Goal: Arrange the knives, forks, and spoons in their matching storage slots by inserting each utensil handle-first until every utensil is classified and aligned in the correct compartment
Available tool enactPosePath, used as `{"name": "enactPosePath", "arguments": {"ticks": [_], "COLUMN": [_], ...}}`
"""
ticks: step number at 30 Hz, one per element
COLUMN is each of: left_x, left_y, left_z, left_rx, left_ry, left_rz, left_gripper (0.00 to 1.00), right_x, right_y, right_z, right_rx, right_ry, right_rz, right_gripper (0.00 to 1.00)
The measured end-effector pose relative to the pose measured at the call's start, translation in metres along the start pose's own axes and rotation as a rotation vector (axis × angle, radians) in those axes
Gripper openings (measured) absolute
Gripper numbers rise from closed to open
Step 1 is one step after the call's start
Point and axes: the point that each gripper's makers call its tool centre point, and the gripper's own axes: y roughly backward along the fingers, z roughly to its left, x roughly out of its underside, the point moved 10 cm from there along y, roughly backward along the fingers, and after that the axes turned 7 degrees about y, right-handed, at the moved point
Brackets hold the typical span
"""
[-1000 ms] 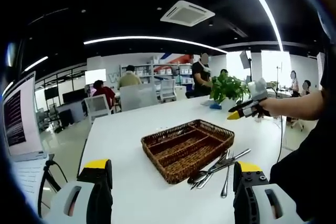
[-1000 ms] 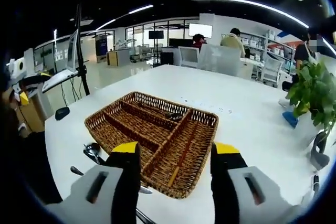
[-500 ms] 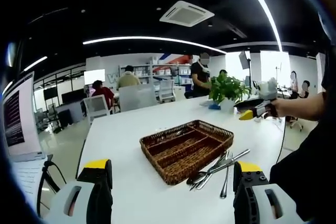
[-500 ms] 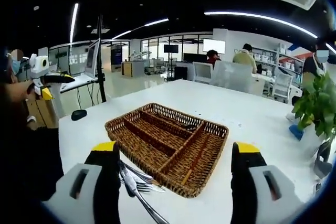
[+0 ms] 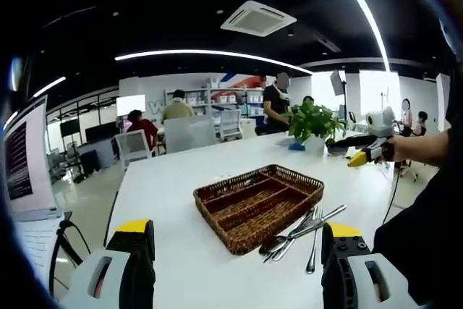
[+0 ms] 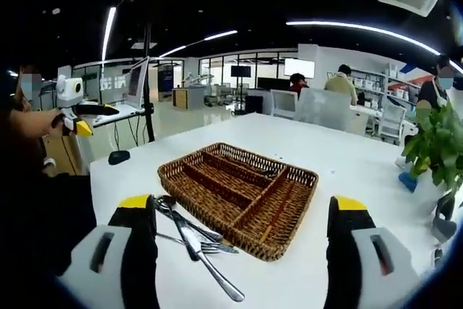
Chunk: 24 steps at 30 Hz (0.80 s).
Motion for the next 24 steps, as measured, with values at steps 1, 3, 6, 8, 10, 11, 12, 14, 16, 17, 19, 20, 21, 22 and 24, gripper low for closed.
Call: {"name": "enactPosePath", "arguments": {"ticks": [1,3,6,8,10,11,12,14,16,17,19,20,21,22,24], "left_x": [0.000,0.002,0.003,0.003,0.003,0.003,0.003,0.002,0.001,0.001,0.000,0.000,0.000,-0.001,-0.001], "left_y": [0.000,-0.001,-0.001,-0.002,-0.002,-0.002,-0.002,-0.002,-0.002,-0.003,-0.003,-0.003,-0.003,-0.003,-0.004], "left_z": [0.000,0.000,-0.001,-0.002,-0.002,-0.002,-0.002,-0.002,-0.002,-0.002,-0.003,-0.003,-0.003,-0.003,-0.003], "left_rx": [0.000,0.001,0.001,0.002,0.002,0.002,0.001,0.001,0.001,0.002,0.004,0.004,0.004,0.004,0.003], "left_ry": [0.001,0.003,0.009,0.009,0.007,0.008,0.009,0.010,0.009,0.008,0.005,0.005,0.005,0.005,0.005], "left_rz": [0.000,0.003,0.000,-0.001,-0.002,-0.002,-0.003,-0.005,-0.008,-0.008,-0.010,-0.010,-0.010,-0.011,-0.012], "left_gripper": [1.00,1.00,1.00,1.00,1.00,1.00,1.00,1.00,1.00,1.00,1.00,1.00,1.00,1.00,1.00], "right_x": [0.000,-0.001,-0.002,-0.001,-0.001,0.000,0.001,0.002,0.002,0.002,0.002,0.002,0.002,0.003,0.003], "right_y": [0.002,0.006,0.013,0.017,0.019,0.019,0.019,0.019,0.020,0.020,0.020,0.020,0.020,0.020,0.020], "right_z": [0.000,0.003,0.008,0.009,0.009,0.009,0.009,0.008,0.008,0.007,0.007,0.006,0.005,0.004,0.002], "right_rx": [0.008,0.011,-0.001,-0.003,0.002,0.003,0.005,0.008,0.009,0.010,0.013,0.012,0.013,0.016,0.017], "right_ry": [0.005,0.004,0.011,0.016,0.017,0.018,0.020,0.016,0.014,0.015,0.018,0.017,0.016,0.017,0.017], "right_rz": [0.016,0.016,0.012,0.007,0.005,0.005,0.007,0.011,0.007,0.005,0.002,0.002,0.001,0.002,0.003], "right_gripper": [0.99,0.99,0.99,0.99,0.99,0.99,0.99,0.99,0.99,0.99,0.99,0.99,0.99,0.99,0.99]}}
